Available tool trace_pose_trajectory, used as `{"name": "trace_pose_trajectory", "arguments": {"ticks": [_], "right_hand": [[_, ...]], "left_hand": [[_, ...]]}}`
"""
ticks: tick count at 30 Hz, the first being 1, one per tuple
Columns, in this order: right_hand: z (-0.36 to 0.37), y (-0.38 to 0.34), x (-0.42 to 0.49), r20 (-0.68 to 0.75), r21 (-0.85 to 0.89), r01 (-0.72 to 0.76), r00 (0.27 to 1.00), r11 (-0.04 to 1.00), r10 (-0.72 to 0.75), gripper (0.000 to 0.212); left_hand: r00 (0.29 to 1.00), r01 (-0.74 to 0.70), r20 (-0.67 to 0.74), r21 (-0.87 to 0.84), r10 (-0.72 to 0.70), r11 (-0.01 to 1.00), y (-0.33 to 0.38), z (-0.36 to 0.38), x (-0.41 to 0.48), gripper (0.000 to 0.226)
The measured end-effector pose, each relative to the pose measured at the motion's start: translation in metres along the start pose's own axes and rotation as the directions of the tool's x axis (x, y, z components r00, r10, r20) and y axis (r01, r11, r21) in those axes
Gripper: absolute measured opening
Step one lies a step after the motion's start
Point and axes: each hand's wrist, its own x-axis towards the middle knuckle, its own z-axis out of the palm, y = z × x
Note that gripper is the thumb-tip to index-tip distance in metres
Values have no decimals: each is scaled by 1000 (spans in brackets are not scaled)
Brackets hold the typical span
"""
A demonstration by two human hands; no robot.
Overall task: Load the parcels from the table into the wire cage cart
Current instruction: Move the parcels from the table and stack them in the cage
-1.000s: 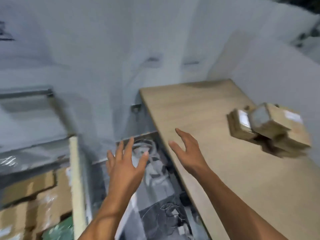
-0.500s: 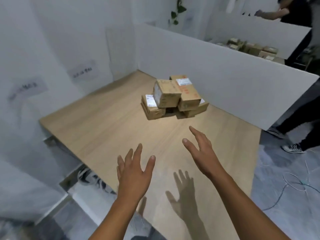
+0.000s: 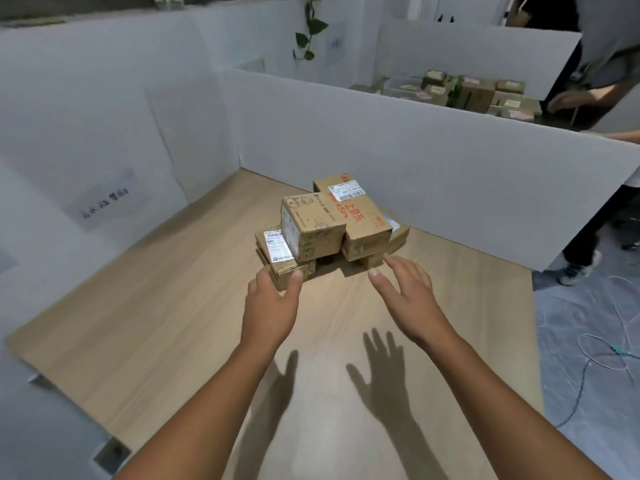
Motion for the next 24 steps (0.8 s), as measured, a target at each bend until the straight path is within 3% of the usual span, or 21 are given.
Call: {"name": "trace_pose_trajectory", "arguments": {"ticks": [7,12,14,18,21,24], "right_hand": [[32,-20,117,-70,-86,-93,994,992,87,75],[71,-23,184,-1,-313,-50,999,948,52,80],[82,-24,206,6,-317,-53,998,947,58,80],[97,-27,243,52,-301,-78,994,950,98,80],[111,-37,234,87,-192,-9,996,981,26,67],[118,-54,196,38,95,11,999,995,-15,59]], "left_hand": [[1000,1,29,-160,4,987,38,55,153,77],[981,150,154,-241,-114,959,12,82,220,96],[965,229,196,-287,-177,930,-8,83,228,94],[967,212,225,-436,-122,875,-25,79,231,69],[968,217,222,-494,-119,842,-24,69,223,47],[969,246,154,-604,-192,758,-21,47,191,37]]}}
